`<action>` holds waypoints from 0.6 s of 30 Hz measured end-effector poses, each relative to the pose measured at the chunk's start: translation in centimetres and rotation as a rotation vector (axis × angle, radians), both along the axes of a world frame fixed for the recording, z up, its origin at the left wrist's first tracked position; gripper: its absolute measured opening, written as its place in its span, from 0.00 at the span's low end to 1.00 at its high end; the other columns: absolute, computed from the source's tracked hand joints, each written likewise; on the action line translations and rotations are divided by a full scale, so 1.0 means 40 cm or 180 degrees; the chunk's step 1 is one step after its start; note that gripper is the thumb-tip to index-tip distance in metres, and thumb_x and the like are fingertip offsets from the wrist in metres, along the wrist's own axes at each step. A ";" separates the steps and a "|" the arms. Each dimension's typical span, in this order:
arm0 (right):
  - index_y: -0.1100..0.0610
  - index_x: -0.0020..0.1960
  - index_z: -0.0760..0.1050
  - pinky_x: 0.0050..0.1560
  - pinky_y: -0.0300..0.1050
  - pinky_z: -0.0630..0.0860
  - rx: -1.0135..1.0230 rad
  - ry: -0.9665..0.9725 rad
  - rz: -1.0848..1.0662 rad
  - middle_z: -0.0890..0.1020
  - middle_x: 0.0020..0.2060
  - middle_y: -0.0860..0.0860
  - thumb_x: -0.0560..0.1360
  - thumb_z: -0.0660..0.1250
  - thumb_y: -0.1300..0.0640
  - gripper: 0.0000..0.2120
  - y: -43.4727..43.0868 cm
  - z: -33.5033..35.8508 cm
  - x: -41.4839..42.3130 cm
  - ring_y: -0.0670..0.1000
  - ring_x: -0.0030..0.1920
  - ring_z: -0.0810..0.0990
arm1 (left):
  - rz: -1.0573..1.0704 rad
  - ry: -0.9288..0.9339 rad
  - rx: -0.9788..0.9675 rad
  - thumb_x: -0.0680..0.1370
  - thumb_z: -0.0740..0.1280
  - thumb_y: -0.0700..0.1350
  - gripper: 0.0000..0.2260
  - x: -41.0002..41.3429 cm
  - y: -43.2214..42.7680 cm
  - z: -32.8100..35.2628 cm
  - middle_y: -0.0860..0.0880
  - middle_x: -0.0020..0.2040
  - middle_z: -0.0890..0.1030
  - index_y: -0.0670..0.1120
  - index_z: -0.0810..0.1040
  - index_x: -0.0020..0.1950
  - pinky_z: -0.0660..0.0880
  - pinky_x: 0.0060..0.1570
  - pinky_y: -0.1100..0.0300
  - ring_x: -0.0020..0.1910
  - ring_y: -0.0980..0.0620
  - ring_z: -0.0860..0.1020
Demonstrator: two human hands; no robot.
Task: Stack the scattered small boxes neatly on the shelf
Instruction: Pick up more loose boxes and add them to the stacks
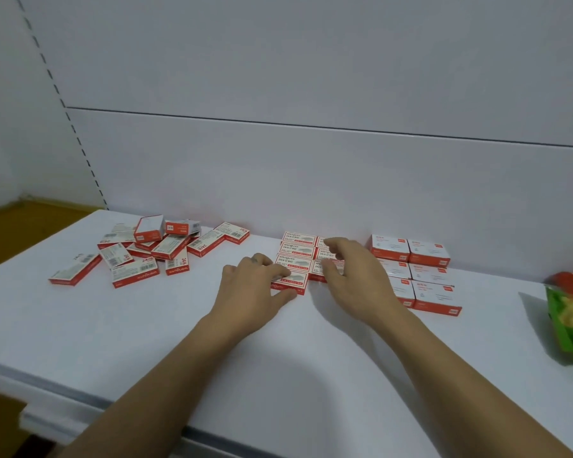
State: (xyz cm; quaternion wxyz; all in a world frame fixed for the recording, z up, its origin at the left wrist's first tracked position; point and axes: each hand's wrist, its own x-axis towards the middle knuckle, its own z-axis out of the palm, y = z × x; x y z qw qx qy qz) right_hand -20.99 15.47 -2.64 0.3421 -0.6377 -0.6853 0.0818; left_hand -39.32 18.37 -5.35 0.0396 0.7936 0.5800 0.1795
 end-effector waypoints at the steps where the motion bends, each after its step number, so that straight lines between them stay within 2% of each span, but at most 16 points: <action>1: 0.51 0.69 0.69 0.62 0.49 0.70 -0.0030 -0.0083 0.0045 0.76 0.63 0.49 0.79 0.61 0.51 0.19 0.004 0.005 -0.002 0.50 0.63 0.72 | -0.0017 0.0064 0.0036 0.74 0.63 0.65 0.24 -0.005 -0.002 0.003 0.53 0.67 0.72 0.59 0.72 0.67 0.64 0.64 0.49 0.64 0.52 0.69; 6: 0.48 0.71 0.66 0.65 0.48 0.64 -0.0014 -0.0463 0.0285 0.71 0.68 0.48 0.76 0.64 0.45 0.25 0.030 0.035 -0.025 0.50 0.67 0.67 | 0.0138 -0.0042 0.0324 0.73 0.61 0.67 0.27 -0.068 -0.007 0.027 0.54 0.70 0.71 0.57 0.70 0.69 0.63 0.65 0.50 0.67 0.52 0.68; 10: 0.49 0.72 0.65 0.66 0.47 0.61 0.0003 -0.0700 0.0535 0.69 0.70 0.48 0.75 0.65 0.44 0.27 0.062 0.054 -0.081 0.51 0.69 0.65 | 0.0462 -0.0047 0.0416 0.73 0.61 0.68 0.27 -0.158 -0.005 0.040 0.53 0.69 0.72 0.57 0.70 0.68 0.64 0.65 0.47 0.68 0.50 0.68; 18: 0.49 0.73 0.64 0.66 0.51 0.62 -0.0163 -0.1112 0.1136 0.68 0.71 0.50 0.74 0.64 0.42 0.29 0.130 0.068 -0.289 0.54 0.69 0.66 | 0.1193 0.0005 0.0313 0.72 0.63 0.67 0.26 -0.334 -0.029 0.055 0.54 0.68 0.73 0.59 0.70 0.68 0.67 0.65 0.47 0.66 0.50 0.70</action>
